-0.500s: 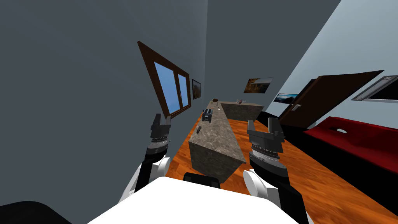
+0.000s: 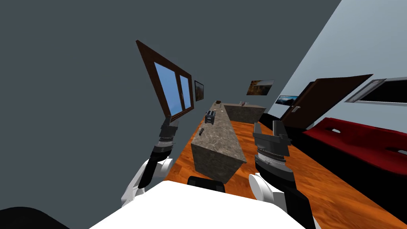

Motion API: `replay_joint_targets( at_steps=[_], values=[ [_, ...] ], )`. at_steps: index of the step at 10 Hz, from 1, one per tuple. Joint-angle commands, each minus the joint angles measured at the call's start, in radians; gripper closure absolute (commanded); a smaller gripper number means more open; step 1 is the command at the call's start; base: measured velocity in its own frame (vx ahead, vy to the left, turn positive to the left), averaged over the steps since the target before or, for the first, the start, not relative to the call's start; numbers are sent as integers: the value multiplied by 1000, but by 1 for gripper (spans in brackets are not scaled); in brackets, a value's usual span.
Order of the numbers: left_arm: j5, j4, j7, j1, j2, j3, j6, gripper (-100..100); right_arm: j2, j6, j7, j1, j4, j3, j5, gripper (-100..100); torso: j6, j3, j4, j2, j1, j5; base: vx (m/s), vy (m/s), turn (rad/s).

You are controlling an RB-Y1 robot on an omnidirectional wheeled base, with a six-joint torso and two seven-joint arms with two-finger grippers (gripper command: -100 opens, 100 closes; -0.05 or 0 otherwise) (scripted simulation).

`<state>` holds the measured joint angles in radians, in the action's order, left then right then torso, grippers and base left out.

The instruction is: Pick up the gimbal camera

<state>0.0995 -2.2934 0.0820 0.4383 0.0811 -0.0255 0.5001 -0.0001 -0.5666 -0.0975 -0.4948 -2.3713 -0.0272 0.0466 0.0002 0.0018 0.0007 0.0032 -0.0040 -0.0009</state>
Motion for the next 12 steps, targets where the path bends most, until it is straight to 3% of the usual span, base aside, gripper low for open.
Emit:
replay_joint_targets(
  at_steps=[1, 6, 9, 11, 12],
  values=[
    [7, 27, 24, -31, 27, 2, -50, -100, 0, 0, 0, 0, 0, 0, 0, 0, 0, 0, 0, 0, 0, 0, -72, -74, -80],
    [11, 59, 65, -82, 54, -5, -164, -100, 0, 0, 0, 0, 0, 0, 0, 0, 0, -1, 0, -1, 2, 0, -34, -42, -41],
    [15, 95, 114, -140, 75, -14, -249, -100, 0, 0, 0, 0, 0, 0, 0, 0, 0, 0, 0, -1, 1, 0, -39, -58, -55],
    [15, 95, 114, -140, 75, -14, -274, -100, 0, 0, 0, 0, 0, 0, 0, 0, 0, -1, 0, -1, 1, 0, -21, -33, -23],
    [17, 115, 141, -171, 83, -19, -313, -100, 0, 0, 0, 0, 0, 0, 0, 0, 0, -1, 0, -2, 3, 0, -23, -40, -80]
  ],
)
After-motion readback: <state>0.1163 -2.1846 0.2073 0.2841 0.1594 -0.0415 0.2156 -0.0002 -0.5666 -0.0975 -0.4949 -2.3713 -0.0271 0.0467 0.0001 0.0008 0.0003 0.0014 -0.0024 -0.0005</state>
